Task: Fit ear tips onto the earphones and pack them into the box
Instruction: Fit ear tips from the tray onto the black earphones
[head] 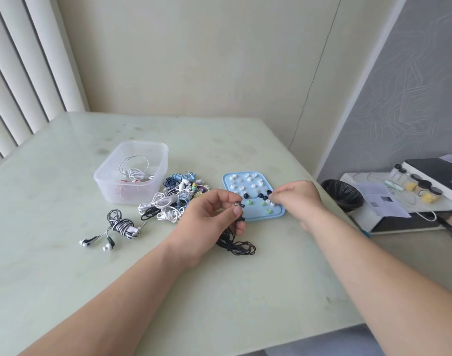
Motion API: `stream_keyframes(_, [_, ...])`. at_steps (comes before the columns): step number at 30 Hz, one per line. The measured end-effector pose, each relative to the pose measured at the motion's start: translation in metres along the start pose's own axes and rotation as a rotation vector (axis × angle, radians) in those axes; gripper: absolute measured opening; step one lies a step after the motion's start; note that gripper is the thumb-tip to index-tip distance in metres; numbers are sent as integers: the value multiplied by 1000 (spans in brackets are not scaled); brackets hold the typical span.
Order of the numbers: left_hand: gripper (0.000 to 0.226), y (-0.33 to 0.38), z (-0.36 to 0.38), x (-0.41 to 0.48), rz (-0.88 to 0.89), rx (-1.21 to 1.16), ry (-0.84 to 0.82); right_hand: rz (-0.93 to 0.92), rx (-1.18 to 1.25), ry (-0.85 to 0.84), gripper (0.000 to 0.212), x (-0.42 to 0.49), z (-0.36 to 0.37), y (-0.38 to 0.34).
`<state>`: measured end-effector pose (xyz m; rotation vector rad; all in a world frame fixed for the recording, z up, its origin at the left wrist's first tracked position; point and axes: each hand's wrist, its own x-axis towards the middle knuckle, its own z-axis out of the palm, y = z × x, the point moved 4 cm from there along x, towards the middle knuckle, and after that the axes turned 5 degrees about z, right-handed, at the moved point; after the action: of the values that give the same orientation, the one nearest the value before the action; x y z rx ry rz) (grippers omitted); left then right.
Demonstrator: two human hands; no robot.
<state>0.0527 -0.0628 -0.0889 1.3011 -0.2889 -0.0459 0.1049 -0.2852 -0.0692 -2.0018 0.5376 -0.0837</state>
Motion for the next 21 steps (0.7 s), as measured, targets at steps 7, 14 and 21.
stream_keyframes(7, [15,0,-1,-2,-14,-24,6,-47,4,45,7,-3,-4,-5])
stream_keyframes(14, [17,1,-5,-3,-4,-120,76,-282,192,-60,7,-47,13,-52])
stream_keyframes(21, [15,6,-4,-6,7,-159,157,-176,331,-251,11,-76,35,-34])
